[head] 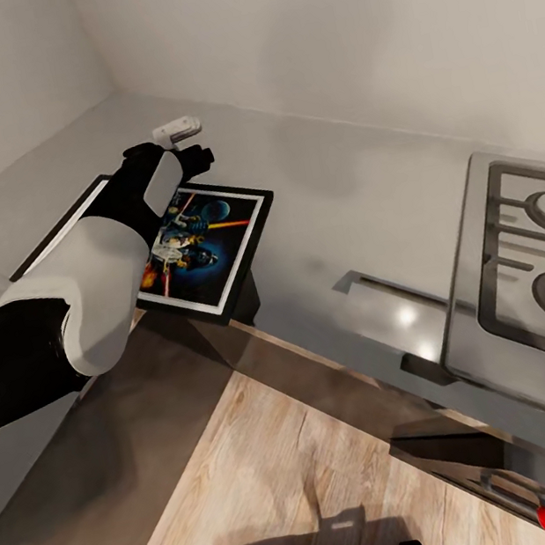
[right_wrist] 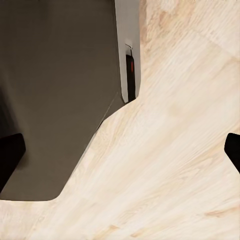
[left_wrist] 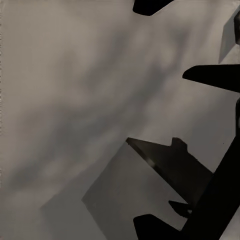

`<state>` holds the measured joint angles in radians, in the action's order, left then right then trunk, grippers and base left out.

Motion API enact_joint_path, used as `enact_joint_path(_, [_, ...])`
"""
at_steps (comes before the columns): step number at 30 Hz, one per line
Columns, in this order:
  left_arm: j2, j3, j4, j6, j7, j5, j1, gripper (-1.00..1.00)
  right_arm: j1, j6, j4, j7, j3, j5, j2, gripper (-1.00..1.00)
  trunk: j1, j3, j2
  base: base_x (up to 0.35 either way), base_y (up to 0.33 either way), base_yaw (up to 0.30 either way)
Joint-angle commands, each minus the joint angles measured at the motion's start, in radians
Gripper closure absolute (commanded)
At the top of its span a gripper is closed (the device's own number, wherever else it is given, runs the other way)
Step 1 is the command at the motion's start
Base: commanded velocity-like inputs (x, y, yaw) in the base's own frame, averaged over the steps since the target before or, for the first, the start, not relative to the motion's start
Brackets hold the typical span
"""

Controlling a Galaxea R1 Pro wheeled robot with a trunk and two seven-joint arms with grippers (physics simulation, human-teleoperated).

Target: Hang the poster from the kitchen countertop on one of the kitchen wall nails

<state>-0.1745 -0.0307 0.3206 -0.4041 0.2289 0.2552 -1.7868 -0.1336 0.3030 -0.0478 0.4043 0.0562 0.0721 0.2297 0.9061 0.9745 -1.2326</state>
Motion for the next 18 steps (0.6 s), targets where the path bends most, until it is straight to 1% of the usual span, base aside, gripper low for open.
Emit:
enact_joint_path(1, [0.000, -0.003, 0.002, -0.004, 0.007, 0.010, 0.000, -1.00, -0.001, 0.004, -0.004, 0.008, 0.005, 0.008, 0.000, -1.00, 0.000, 0.001, 0.000, 0.013, 0.000, 0.000])
enact_joint_path(18, [0.000, -0.003, -0.014, -0.003, 0.006, 0.010, 0.000, -1.00, -0.001, 0.004, -0.004, 0.008, 0.005, 0.008, 0.000, -1.00, 0.000, 0.001, 0.000, 0.002, 0.000, 0.000])
